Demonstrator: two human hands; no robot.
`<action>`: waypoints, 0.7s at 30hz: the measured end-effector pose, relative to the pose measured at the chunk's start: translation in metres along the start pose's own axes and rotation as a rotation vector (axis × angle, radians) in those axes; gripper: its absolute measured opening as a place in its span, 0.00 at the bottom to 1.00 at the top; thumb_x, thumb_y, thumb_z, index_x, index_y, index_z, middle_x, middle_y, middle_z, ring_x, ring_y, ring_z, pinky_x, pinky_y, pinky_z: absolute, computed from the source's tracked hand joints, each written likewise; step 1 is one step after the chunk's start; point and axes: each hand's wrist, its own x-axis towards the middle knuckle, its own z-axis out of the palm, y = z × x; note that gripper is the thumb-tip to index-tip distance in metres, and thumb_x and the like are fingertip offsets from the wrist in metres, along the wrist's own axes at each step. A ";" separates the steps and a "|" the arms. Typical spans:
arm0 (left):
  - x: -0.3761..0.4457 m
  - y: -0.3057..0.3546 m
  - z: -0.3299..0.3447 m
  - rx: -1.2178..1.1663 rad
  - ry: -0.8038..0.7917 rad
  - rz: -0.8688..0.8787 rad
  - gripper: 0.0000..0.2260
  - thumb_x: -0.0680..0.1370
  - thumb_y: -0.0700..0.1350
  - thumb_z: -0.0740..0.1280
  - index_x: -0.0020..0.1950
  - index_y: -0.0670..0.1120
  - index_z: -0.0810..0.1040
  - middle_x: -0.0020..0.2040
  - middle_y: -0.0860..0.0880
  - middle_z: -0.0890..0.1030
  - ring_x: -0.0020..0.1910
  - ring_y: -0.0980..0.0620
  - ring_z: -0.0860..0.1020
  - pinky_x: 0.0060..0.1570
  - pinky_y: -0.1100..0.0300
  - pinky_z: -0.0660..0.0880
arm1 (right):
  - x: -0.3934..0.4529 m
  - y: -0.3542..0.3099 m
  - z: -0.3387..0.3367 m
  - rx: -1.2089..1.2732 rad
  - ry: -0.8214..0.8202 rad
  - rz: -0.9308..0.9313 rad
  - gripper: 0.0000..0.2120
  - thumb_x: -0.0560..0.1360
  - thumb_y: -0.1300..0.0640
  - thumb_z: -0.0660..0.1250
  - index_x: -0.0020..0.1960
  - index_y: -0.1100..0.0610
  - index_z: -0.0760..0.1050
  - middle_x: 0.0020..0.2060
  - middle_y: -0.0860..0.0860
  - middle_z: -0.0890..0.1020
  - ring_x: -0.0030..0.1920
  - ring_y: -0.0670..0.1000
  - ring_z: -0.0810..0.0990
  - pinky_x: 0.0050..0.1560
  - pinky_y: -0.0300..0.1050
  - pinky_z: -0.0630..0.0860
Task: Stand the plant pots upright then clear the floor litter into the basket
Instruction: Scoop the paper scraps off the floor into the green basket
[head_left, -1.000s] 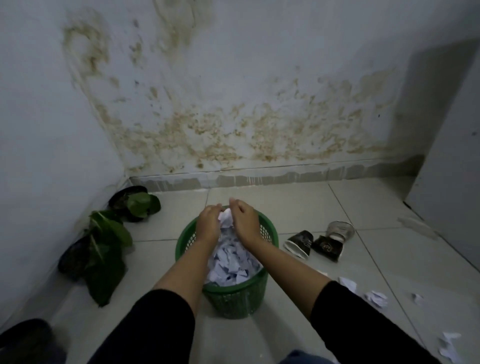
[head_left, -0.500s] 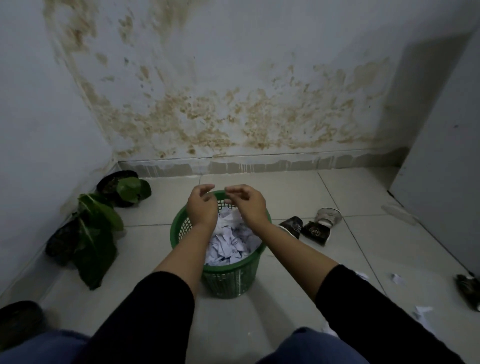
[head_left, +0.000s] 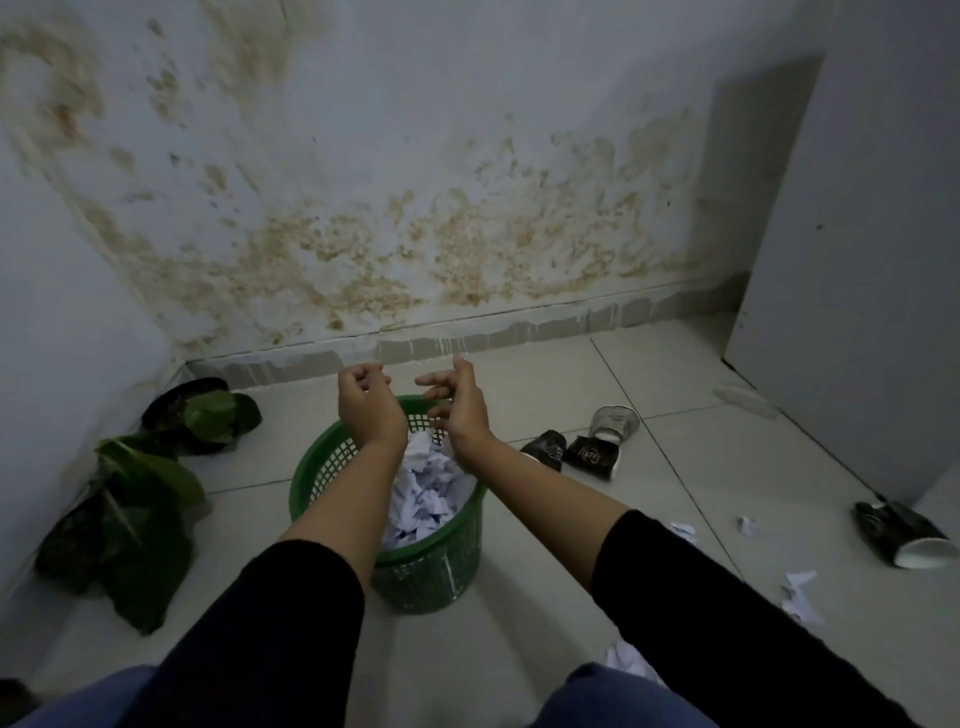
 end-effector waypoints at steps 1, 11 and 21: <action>-0.003 0.000 0.004 0.014 -0.002 0.018 0.04 0.79 0.43 0.61 0.47 0.45 0.74 0.43 0.47 0.79 0.43 0.48 0.76 0.44 0.56 0.72 | 0.002 -0.003 -0.007 0.020 0.006 -0.004 0.27 0.83 0.45 0.50 0.41 0.59 0.80 0.31 0.50 0.76 0.29 0.48 0.70 0.32 0.42 0.67; -0.133 -0.006 0.082 -0.055 -0.426 0.245 0.04 0.78 0.43 0.61 0.44 0.46 0.73 0.38 0.45 0.77 0.37 0.51 0.74 0.38 0.60 0.70 | -0.029 -0.016 -0.170 -0.091 0.319 -0.220 0.15 0.79 0.58 0.56 0.43 0.60 0.80 0.33 0.54 0.76 0.31 0.49 0.72 0.30 0.40 0.69; -0.259 -0.162 0.025 0.479 -1.168 0.297 0.36 0.68 0.63 0.71 0.70 0.51 0.64 0.69 0.51 0.66 0.67 0.53 0.66 0.66 0.56 0.67 | -0.138 0.119 -0.354 -0.584 0.654 -0.167 0.14 0.82 0.60 0.54 0.52 0.54 0.79 0.52 0.48 0.81 0.56 0.48 0.78 0.61 0.44 0.73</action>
